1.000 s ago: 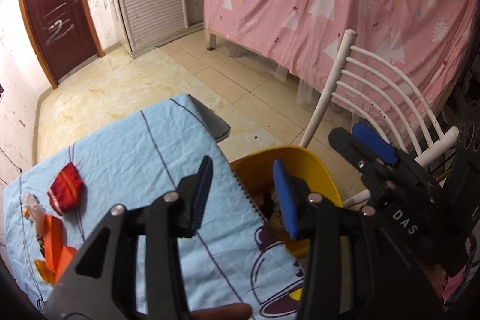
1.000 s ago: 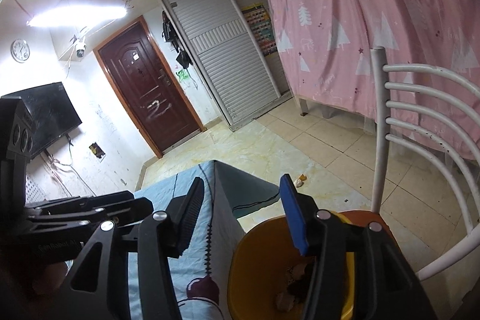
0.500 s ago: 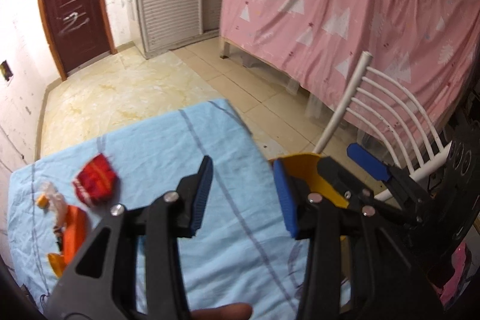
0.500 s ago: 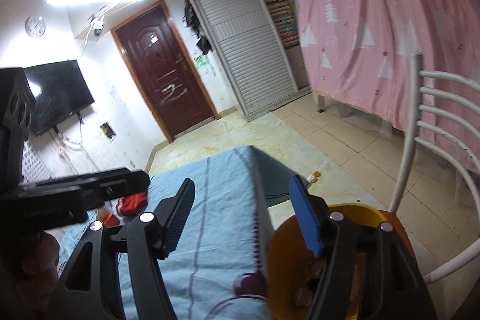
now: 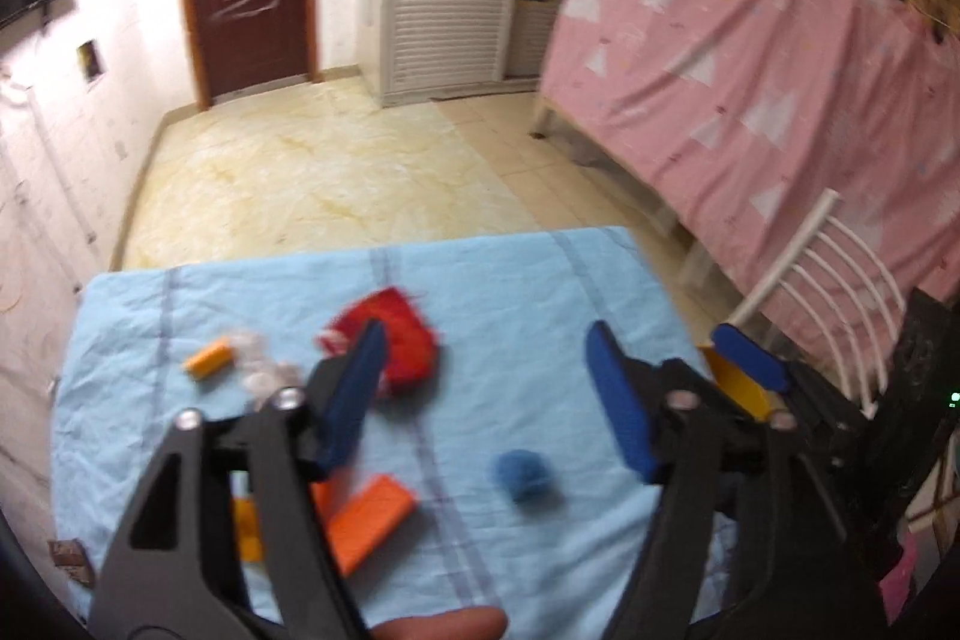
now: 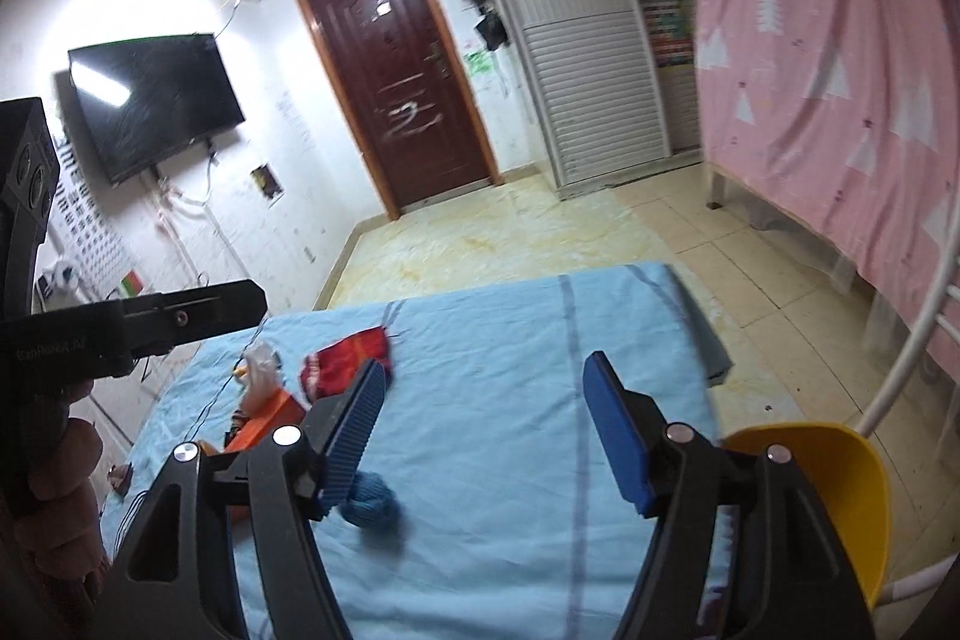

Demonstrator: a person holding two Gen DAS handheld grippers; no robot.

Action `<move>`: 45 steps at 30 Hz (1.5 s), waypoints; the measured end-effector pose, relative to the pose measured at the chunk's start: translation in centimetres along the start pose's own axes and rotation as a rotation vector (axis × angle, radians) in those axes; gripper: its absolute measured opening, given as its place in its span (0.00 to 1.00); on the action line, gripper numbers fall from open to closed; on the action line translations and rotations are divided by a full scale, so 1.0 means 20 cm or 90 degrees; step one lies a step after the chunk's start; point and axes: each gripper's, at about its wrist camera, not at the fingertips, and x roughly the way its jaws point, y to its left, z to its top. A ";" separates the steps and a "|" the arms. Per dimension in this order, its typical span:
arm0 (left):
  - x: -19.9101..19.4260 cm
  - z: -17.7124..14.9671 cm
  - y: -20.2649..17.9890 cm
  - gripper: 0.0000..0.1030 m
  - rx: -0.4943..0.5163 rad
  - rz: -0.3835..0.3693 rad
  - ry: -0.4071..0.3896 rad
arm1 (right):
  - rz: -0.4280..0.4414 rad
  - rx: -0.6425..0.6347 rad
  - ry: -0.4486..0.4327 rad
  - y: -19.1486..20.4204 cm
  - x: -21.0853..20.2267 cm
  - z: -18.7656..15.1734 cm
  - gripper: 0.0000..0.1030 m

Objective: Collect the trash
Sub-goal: 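Move both open tools back over the bed, then grasp the white plastic bag with the left tool while the right tool grasps the red knit hat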

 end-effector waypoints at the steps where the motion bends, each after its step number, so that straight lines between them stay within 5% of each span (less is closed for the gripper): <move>1: 0.00 0.00 0.06 0.67 -0.009 0.020 -0.001 | 0.004 -0.006 0.006 0.04 0.02 0.00 0.61; 8: 0.03 -0.01 0.35 0.67 -0.059 0.066 0.026 | 0.028 -0.048 0.045 0.25 0.20 0.04 0.62; 27: 0.37 -0.10 0.63 0.67 -0.127 0.048 0.140 | 0.035 -0.106 0.146 0.48 0.63 0.12 0.69; 34: 0.41 -0.12 0.70 0.27 -0.165 0.011 0.135 | 0.044 -0.098 0.186 0.49 0.78 0.10 0.73; 45: 0.26 -0.10 0.79 0.25 -0.222 0.025 0.043 | 0.034 -0.163 0.238 0.59 0.90 0.04 0.79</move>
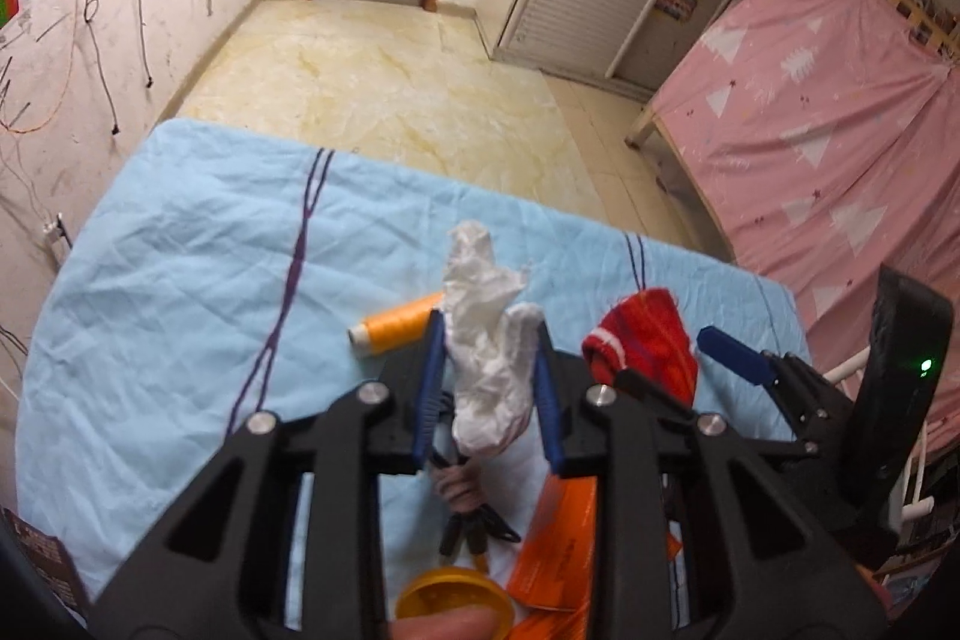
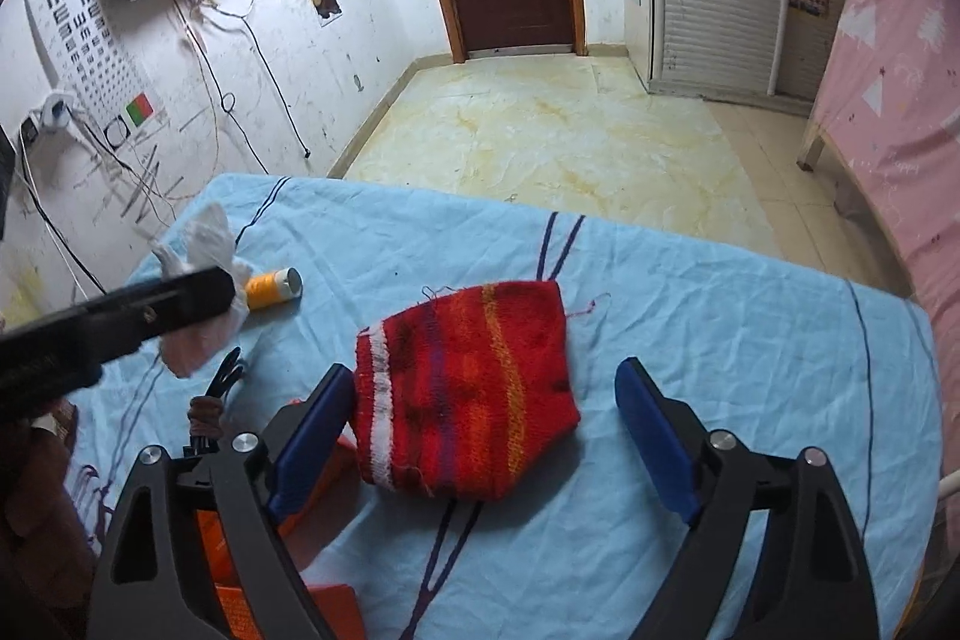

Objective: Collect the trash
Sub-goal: 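Grasp the white plastic bag with the left tool while the right tool grasps the red knit hat, then carry the white bag and red knit hat over the yellow bin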

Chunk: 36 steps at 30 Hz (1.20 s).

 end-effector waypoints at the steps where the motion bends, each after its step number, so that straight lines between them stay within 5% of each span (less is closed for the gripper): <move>1: 0.00 0.00 0.00 0.25 0.001 0.001 -0.005 | -0.003 -0.004 -0.001 0.01 0.00 0.00 0.79; 3: -0.02 -0.01 -0.01 0.25 0.002 0.005 -0.020 | -0.008 -0.015 0.002 0.03 0.01 0.00 0.56; 5: -0.03 -0.01 -0.01 0.25 0.005 0.008 -0.030 | -0.013 -0.029 0.008 0.07 0.03 -0.01 0.52; 12: -0.08 0.01 0.01 0.25 0.007 0.010 -0.063 | -0.036 -0.030 -0.030 0.10 -0.02 -0.02 0.14; 18: -0.16 -0.02 -0.03 0.25 0.036 0.029 -0.133 | -0.022 -0.006 -0.065 0.08 -0.13 -0.07 0.09; 36: -0.29 -0.15 -0.44 0.25 0.132 -0.019 -0.131 | -0.018 0.064 -0.225 -0.16 -0.73 -0.24 0.09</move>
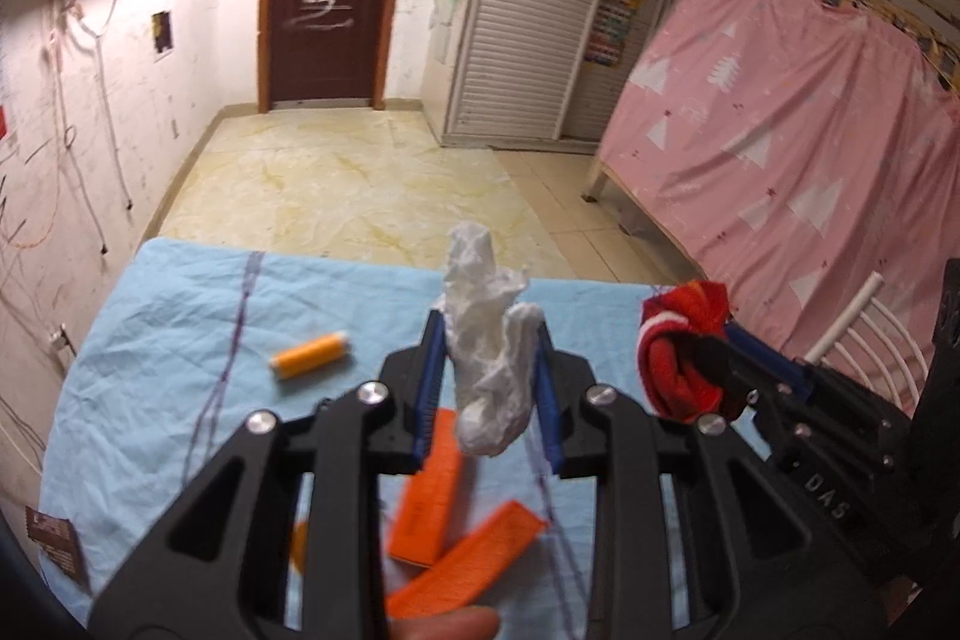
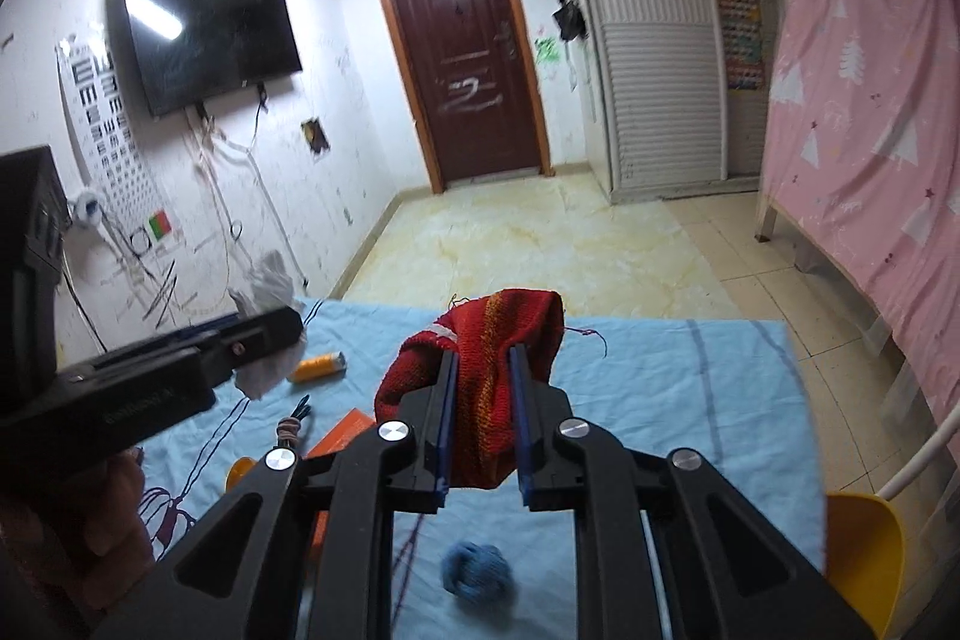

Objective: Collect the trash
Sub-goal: 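Carry the white bag and red knit hat over the yellow bin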

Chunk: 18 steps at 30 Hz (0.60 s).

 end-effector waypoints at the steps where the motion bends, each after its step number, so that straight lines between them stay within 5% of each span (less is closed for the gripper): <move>1: 0.00 0.00 -0.03 0.25 0.006 -0.004 0.002 | -0.002 0.005 -0.006 -0.02 -0.03 -0.01 0.09; 18: 0.04 -0.14 -0.81 0.25 0.167 -0.096 0.041 | -0.121 0.150 -0.093 -0.82 -0.58 -0.25 0.10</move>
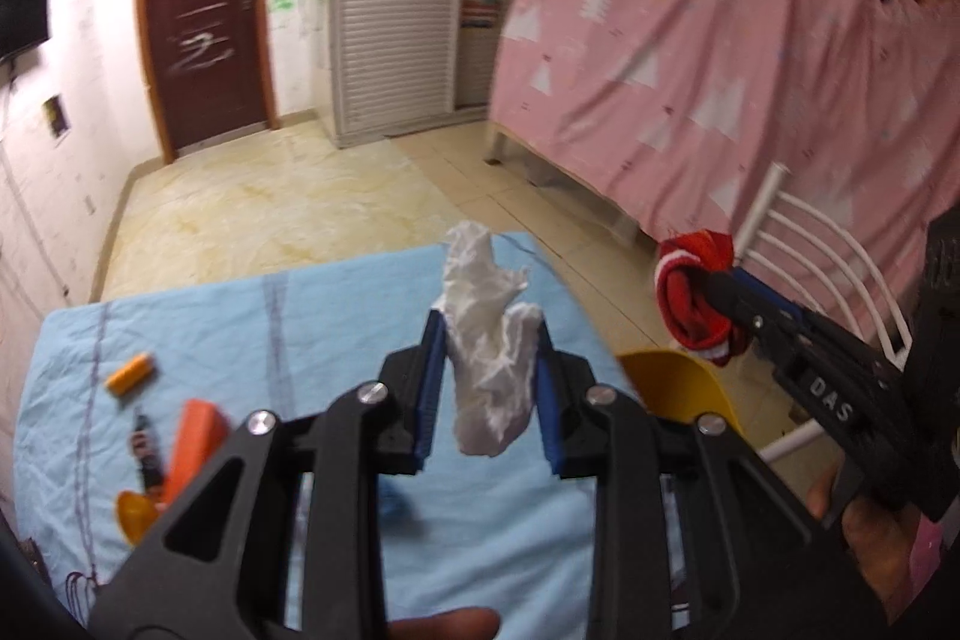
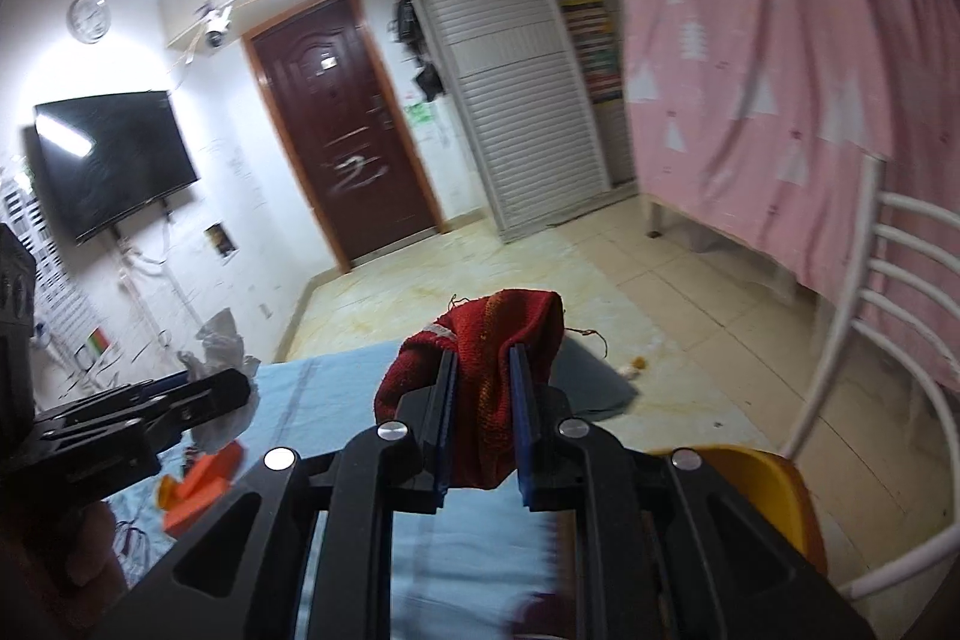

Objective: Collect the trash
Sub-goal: 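Carry the white bag and red knit hat over the yellow bin, then open both tools to drop the bag and hat into the bin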

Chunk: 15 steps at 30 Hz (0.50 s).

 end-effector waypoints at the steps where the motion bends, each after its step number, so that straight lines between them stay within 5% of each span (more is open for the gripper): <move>1: 0.02 0.00 -0.04 0.25 0.008 -0.008 0.006 | -0.008 0.006 -0.001 -0.04 -0.01 0.00 0.10; 11: 0.24 0.01 -0.47 0.25 0.063 -0.105 0.070 | -0.052 0.067 0.056 -0.39 0.03 -0.10 0.13; 15: 0.26 0.01 -0.58 0.42 0.078 -0.120 0.060 | -0.061 0.108 0.062 -0.48 0.04 -0.14 0.17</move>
